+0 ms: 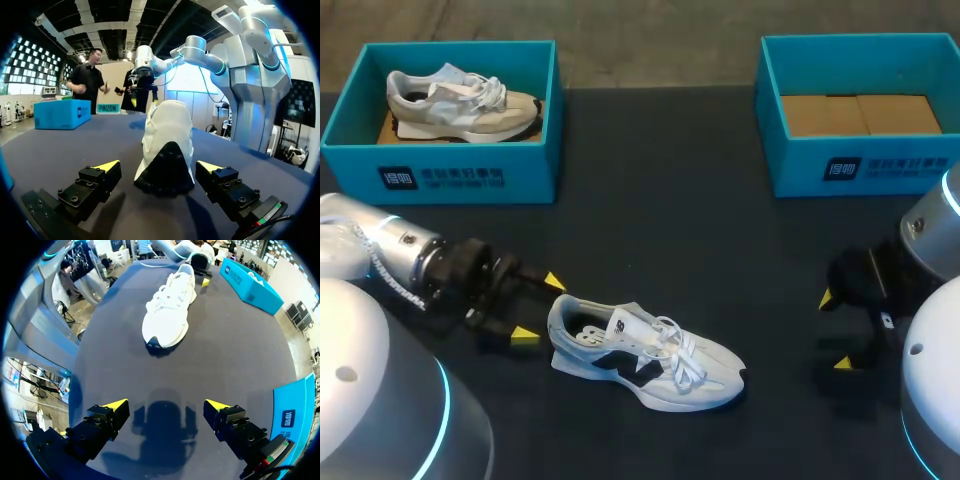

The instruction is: Take the shoe out of the shoebox, open the shoe tongue, remove and reinsert the insole, then place the shoe into the shoebox

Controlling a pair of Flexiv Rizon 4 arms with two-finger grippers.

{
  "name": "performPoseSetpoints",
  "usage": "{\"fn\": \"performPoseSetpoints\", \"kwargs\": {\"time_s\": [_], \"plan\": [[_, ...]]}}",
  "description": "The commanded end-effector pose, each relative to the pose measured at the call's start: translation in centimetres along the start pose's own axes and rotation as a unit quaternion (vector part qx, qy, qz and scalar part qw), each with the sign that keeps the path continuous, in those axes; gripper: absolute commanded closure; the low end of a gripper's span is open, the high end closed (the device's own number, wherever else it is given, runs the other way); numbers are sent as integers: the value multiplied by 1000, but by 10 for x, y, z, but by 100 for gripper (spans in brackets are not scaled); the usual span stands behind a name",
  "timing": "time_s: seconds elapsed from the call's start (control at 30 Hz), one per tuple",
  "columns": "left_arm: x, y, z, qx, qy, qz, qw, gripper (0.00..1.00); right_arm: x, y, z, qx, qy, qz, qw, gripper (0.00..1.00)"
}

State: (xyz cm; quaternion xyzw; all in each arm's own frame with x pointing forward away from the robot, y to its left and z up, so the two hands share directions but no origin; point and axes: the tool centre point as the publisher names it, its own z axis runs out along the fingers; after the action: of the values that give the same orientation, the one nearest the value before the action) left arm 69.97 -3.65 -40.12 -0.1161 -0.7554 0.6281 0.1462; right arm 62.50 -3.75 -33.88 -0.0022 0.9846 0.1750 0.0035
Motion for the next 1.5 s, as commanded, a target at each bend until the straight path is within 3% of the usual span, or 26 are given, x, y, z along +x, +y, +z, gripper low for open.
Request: {"fn": "performPoseSetpoints", "kwargs": {"time_s": [0.03, 1.07, 1.5], "plan": [[-3, 2, 7, 0, 3, -2, 1000, 0, 2, 1, 0, 2, -2, 1, 1000, 0], [10, 3, 47, 1, 30, -4, 1000, 0, 2, 1, 0, 2, -2, 1, 1000, 0], [11, 4, 49, 3, 26, -8, 1000, 0, 2, 1, 0, 2, -2, 1, 1000, 0]]}}
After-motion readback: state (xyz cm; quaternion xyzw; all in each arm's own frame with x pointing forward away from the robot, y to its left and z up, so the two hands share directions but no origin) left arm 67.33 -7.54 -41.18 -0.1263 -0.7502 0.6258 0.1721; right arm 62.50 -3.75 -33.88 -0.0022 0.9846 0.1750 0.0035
